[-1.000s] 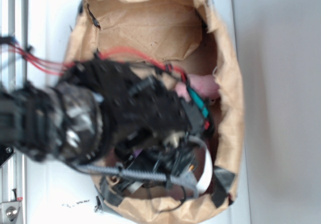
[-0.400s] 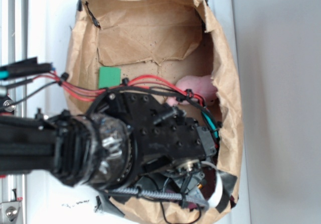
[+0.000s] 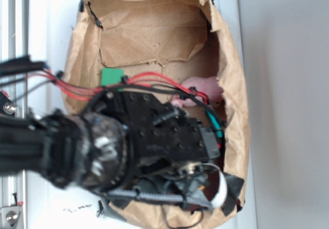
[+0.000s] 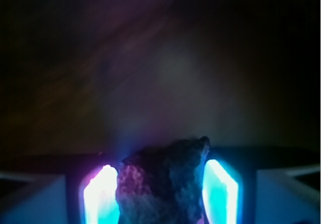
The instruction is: Grab the rock.
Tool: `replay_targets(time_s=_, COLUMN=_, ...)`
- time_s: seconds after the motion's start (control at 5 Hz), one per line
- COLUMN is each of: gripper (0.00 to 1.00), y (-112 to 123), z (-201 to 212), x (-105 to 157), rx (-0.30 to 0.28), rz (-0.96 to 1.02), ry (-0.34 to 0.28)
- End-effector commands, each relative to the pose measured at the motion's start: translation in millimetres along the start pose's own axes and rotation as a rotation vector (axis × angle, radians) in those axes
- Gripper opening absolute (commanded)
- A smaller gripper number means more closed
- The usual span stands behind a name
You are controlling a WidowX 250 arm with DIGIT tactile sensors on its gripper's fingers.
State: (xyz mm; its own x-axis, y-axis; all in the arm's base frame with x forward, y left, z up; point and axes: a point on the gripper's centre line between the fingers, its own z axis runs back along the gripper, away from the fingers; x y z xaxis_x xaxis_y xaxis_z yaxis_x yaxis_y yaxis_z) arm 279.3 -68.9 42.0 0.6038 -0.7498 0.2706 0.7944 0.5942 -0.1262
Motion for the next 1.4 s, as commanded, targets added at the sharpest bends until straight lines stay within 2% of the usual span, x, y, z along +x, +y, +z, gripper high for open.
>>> replay_targets(time_s=0.0, gripper=0.0, y=43.8, z=95.7, x=-2.7, rx=0.123, rz=0.332, ry=-0.106)
replay_targets(time_s=0.2, gripper=0.0, y=49.0, z=132.1, x=-7.4, rx=0.19, rz=0.506, ry=-0.109)
replay_targets(time_s=0.4, gripper=0.0, y=42.3, z=166.6, x=-13.1, rx=0.215, rz=0.704, ry=-0.057)
replay_targets(time_s=0.6, gripper=0.0, y=34.4, z=194.0, x=-17.8, rx=0.312, rz=0.825, ry=-0.042)
replay_targets(time_s=0.8, gripper=0.0, y=29.1, z=205.6, x=-24.1, rx=0.464, rz=0.89, ry=-0.047)
replay_targets(time_s=1.0, gripper=0.0, y=28.6, z=203.2, x=-25.5, rx=0.537, rz=0.9, ry=-0.044)
replay_targets(time_s=1.2, gripper=0.0, y=28.2, z=201.6, x=-23.6, rx=0.543, rz=0.895, ry=-0.049)
